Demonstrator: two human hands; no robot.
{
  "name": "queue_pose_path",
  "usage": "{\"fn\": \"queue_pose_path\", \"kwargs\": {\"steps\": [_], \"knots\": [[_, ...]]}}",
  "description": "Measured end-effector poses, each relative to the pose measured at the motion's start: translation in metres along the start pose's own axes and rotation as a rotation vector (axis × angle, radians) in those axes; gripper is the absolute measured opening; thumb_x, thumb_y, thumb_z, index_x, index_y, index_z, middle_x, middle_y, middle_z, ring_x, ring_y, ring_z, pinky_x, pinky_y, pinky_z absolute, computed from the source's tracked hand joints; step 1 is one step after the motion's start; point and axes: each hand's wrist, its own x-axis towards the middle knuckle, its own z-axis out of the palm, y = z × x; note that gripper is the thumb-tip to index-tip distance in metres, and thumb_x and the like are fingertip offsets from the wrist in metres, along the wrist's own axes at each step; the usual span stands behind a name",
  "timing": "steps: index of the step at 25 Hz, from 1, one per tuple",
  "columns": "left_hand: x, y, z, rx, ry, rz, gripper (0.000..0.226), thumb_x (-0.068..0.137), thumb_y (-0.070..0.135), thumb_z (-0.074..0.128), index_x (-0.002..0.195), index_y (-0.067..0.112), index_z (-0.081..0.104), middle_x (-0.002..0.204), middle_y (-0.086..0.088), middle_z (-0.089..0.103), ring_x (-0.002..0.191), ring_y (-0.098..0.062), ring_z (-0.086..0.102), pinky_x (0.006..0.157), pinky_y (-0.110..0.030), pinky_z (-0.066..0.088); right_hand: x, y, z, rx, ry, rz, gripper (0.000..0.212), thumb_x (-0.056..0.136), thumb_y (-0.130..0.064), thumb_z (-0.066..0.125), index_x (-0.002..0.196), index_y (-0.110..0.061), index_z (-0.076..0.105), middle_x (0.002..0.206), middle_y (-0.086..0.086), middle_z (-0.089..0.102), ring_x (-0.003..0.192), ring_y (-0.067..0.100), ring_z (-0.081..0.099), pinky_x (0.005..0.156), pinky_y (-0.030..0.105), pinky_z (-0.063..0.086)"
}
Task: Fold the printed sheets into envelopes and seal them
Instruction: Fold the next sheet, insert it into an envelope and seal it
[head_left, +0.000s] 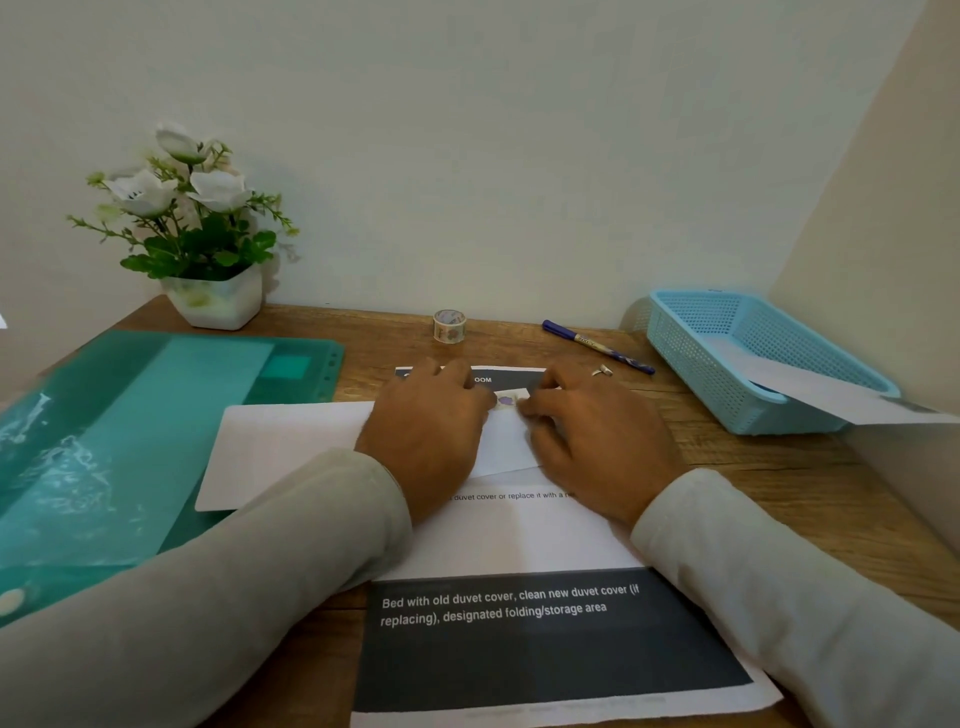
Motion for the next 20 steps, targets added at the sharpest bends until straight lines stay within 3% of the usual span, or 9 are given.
{"fn": "queue_pose_path", "kwargs": {"steps": [7,10,20], "knots": [[0.002,0.003,-0.006,0.119,-0.071,0.01,0.041,0.106,0.031,0.035,0.144,0.026,0.049,0.138,-0.004,0.05,0.123,-0.026,0.046,0.099,-0.04,0.048,0.012,-0.001,0.001,0.017,-0.005,0.011,0.039,0.102,-0.036,0.042,0.133,-0.032,0.063,0.117,-0.003,0.057,0.098,0.018,0.056,0.068,0.031,0.044],[0.003,0.006,-0.006,0.142,-0.081,0.004,0.041,0.106,0.032,0.036,0.144,0.024,0.048,0.138,-0.005,0.05,0.122,-0.026,0.047,0.1,-0.04,0.048,0.005,-0.003,-0.003,-0.025,-0.032,-0.019,0.038,0.104,-0.038,0.041,0.134,-0.032,0.064,0.122,-0.004,0.056,0.097,0.017,0.056,0.06,0.026,0.032],[-0.004,-0.005,0.002,-0.046,0.02,-0.076,0.044,0.103,0.042,0.039,0.135,0.02,0.06,0.138,-0.001,0.06,0.126,-0.021,0.052,0.11,-0.037,0.041,0.004,-0.018,-0.004,-0.001,-0.062,-0.011,0.037,0.105,-0.039,0.039,0.134,-0.029,0.061,0.124,-0.003,0.051,0.102,0.017,0.055,0.069,0.028,0.039]]}}
